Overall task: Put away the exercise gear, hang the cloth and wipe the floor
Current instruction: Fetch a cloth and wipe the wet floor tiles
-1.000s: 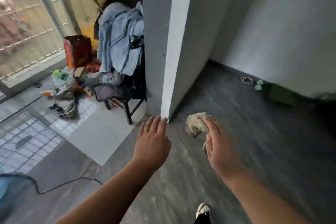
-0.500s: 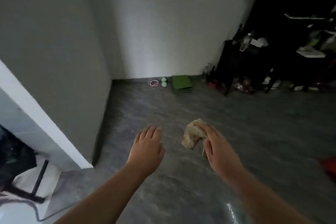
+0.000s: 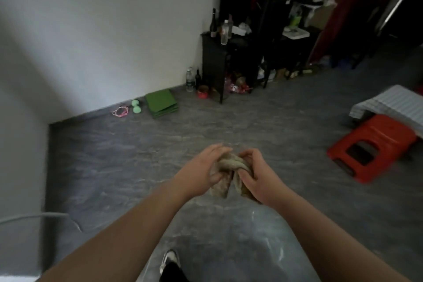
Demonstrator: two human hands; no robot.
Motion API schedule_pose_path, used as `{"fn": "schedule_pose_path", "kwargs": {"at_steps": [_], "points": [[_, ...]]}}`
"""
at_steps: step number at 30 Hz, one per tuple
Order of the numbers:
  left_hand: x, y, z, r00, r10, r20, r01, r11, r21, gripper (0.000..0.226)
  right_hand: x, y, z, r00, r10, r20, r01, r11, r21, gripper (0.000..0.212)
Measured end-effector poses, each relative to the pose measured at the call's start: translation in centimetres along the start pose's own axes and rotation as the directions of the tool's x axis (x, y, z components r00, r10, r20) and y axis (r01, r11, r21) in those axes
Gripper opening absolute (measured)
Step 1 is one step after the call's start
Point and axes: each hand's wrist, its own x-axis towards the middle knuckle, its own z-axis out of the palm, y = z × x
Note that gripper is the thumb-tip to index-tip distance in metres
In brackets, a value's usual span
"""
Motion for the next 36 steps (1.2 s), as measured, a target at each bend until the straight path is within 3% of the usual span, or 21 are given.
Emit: {"fn": "schedule_pose_path", "kwargs": {"at_steps": [2, 6, 8, 10, 14, 16, 18, 22, 27, 30, 31, 33, 36], "points": [[2.7, -1.6, -0.4, 0.999, 0.010, 0.033, -0.009, 0.998, -0.054, 0.042, 1.8, 0.6, -0.1, 0.999, 0.038, 0.003, -0.038, 0.999, 0.036, 0.022], [7.2, -5.5, -2.4, 0.995, -0.097, 0.027, 0.099, 0.988, -0.115, 0.020, 7.1, 1.5, 0.1, 0.981, 0.192, 0.004, -0.192, 0.981, 0.031, 0.011], [9.5, -8.0, -4.0, 0.995, -0.095, 0.022, 0.098, 0.984, -0.152, 0.011, 10.7, 1.3, 0.5, 0.969, 0.244, 0.027, -0.245, 0.963, 0.115, 0.006], [12.0, -10.6, -6.2, 0.995, -0.104, 0.004, 0.102, 0.974, -0.201, 0.002, 14.6, 0.7, 1.6, 0.966, 0.251, 0.055, -0.257, 0.939, 0.227, 0.014], [16.6, -15.4, -11.6, 0.981, -0.191, -0.038, 0.170, 0.936, -0.308, 0.016, 22.7, -1.1, 4.1, 0.963, 0.264, -0.052, -0.258, 0.960, 0.109, 0.044], [18.7, -17.9, -14.2, 0.974, -0.222, -0.041, 0.200, 0.934, -0.297, 0.020, 27.0, -1.7, 4.8, 0.928, 0.319, -0.191, -0.306, 0.947, 0.093, 0.031], [20.7, -20.4, -16.9, 0.967, -0.251, -0.030, 0.229, 0.918, -0.323, 0.023, 30.7, -1.9, 4.6, 0.904, 0.352, -0.242, -0.307, 0.930, 0.204, 0.018], [24.3, -24.2, -20.9, 0.954, -0.297, 0.039, 0.281, 0.843, -0.459, 0.034, 36.1, -2.9, 3.4, 0.903, 0.399, -0.157, -0.249, 0.786, 0.566, 0.016], [29.1, -27.3, -22.5, 0.944, -0.330, 0.028, 0.305, 0.835, -0.457, 0.036, 43.0, -1.8, 3.0, 0.874, 0.447, -0.192, -0.294, 0.800, 0.522, 0.020], [33.0, -28.9, -22.8, 0.926, -0.375, -0.055, 0.322, 0.855, -0.407, 0.035, 47.0, -0.9, 3.0, 0.899, 0.437, -0.021, -0.337, 0.723, 0.604, 0.020], [34.3, -29.4, -22.7, 0.919, -0.389, -0.066, 0.333, 0.854, -0.400, 0.034, 48.4, -0.2, 2.9, 0.905, 0.425, -0.001, -0.348, 0.741, 0.574, 0.028], [37.2, -30.7, -22.6, 0.913, -0.402, -0.073, 0.350, 0.862, -0.366, 0.033, 51.5, 1.0, 2.3, 0.900, 0.435, -0.043, -0.360, 0.793, 0.492, 0.036], [42.2, -33.3, -22.8, 0.909, -0.416, -0.023, 0.385, 0.860, -0.335, 0.031, 56.8, 3.3, -0.3, 0.890, 0.433, -0.146, -0.323, 0.822, 0.469, 0.027]]}}
